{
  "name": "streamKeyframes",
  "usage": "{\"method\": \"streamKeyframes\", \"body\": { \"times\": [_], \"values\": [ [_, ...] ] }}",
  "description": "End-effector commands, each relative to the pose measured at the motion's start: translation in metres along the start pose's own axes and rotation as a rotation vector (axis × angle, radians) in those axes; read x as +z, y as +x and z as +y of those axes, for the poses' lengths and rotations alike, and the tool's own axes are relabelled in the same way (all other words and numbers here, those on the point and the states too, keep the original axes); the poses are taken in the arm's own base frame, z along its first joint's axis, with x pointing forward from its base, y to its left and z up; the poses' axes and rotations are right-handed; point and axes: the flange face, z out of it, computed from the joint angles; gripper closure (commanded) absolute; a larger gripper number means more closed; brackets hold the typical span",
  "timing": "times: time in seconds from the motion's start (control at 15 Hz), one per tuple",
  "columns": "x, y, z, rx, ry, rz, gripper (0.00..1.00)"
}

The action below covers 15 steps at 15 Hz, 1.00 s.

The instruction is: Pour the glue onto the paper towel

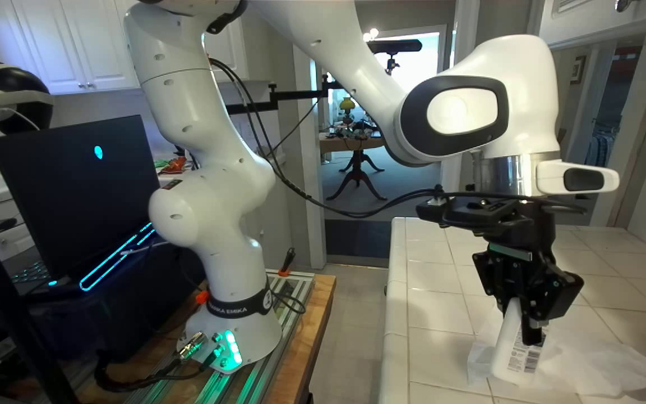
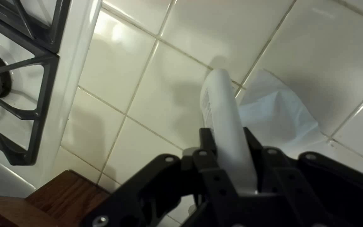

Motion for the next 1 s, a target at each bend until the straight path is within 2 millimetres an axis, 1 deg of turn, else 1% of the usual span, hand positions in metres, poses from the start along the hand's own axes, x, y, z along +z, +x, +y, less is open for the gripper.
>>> {"method": "streamKeyframes", "body": {
  "times": [0.0, 0.13, 0.47, 0.8, 0.93],
  "values": [
    [-0.003, 0.001, 0.000, -0.065, 0.006, -0.025, 0.94],
    [-0.008, -0.001, 0.001, -0.116, -0.018, -0.053, 0.94],
    [-0.015, -0.001, 0.004, -0.309, -0.020, -0.199, 0.94],
    [-0.023, 0.013, 0.007, -0.533, -0.015, -0.268, 0.94],
    [-0.021, 0.020, 0.006, -0.607, -0.015, -0.302, 0.94]
  ]
}}
